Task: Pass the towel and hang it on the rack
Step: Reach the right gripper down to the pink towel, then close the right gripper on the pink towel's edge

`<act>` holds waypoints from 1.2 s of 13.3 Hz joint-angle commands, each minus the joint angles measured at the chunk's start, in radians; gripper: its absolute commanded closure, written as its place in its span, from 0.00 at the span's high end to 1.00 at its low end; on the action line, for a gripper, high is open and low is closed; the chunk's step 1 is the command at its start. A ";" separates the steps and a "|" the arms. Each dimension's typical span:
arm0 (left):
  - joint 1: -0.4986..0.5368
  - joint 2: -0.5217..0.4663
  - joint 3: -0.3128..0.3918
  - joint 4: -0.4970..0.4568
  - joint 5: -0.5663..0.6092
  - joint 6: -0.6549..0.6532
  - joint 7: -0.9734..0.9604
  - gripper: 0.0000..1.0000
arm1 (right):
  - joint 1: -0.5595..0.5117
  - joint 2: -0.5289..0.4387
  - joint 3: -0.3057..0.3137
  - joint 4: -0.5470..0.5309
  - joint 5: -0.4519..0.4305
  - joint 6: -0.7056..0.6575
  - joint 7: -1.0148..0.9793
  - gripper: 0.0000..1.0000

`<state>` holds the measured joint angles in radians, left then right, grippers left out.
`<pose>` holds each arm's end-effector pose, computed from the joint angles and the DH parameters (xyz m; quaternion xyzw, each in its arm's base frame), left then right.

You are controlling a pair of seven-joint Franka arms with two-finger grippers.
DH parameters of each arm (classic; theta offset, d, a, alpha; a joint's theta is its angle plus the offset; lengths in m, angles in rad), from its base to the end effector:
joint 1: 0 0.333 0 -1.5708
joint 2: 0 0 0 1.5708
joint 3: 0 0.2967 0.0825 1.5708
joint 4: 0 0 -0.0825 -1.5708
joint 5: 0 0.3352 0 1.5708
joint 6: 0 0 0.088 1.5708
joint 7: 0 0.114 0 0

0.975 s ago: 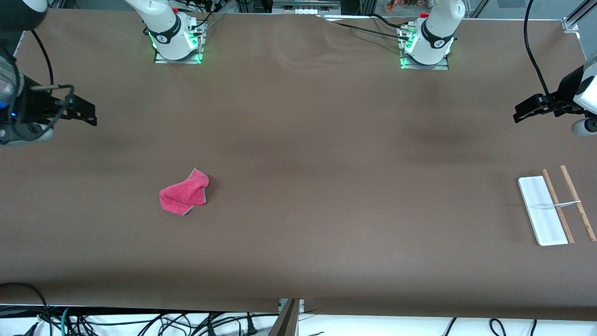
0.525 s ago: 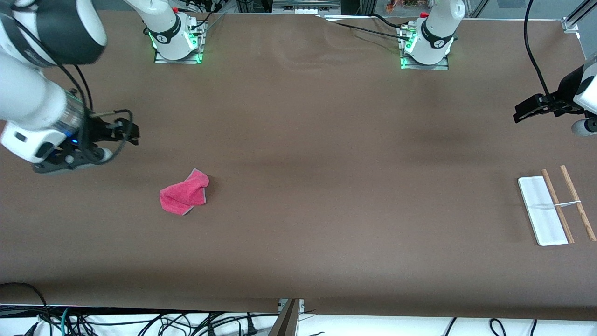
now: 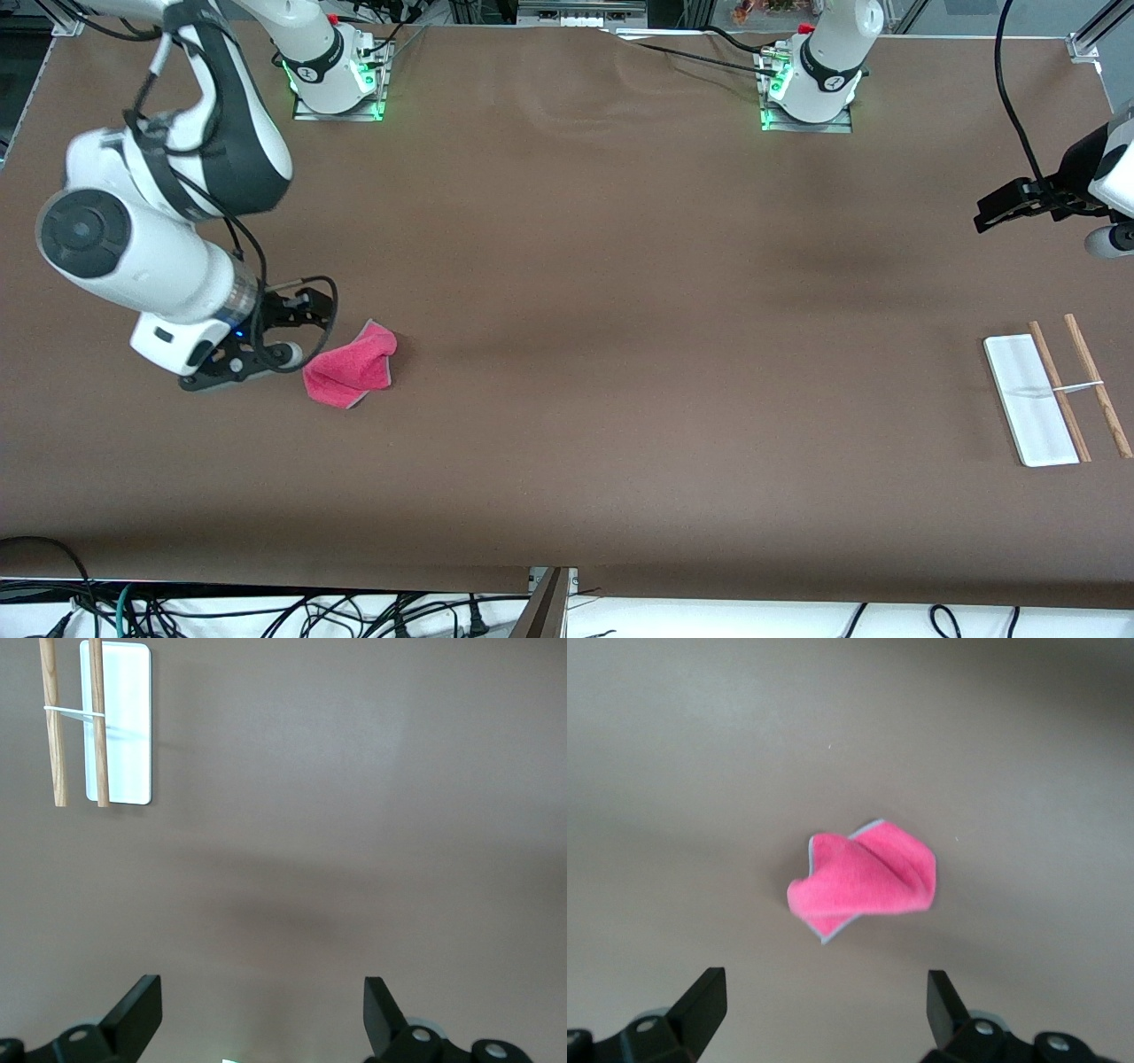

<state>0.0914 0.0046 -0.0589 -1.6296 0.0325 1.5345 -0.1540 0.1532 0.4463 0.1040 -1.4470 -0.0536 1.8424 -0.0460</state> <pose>0.4994 0.0201 0.5683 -0.9943 -0.0928 0.0487 0.0191 0.6115 0.1455 0.4199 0.9877 0.1542 -0.0238 0.0056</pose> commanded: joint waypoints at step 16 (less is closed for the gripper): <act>-0.010 -0.009 -0.042 -0.012 -0.023 -0.007 -0.006 1.00 | 0.002 0.173 -0.003 -0.263 0.006 0.573 -0.285 1.00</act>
<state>0.0825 0.0047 -0.0954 -1.6301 0.0302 1.5343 -0.1696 0.1560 0.6123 0.1028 -1.6955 -0.0539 2.3778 -0.2979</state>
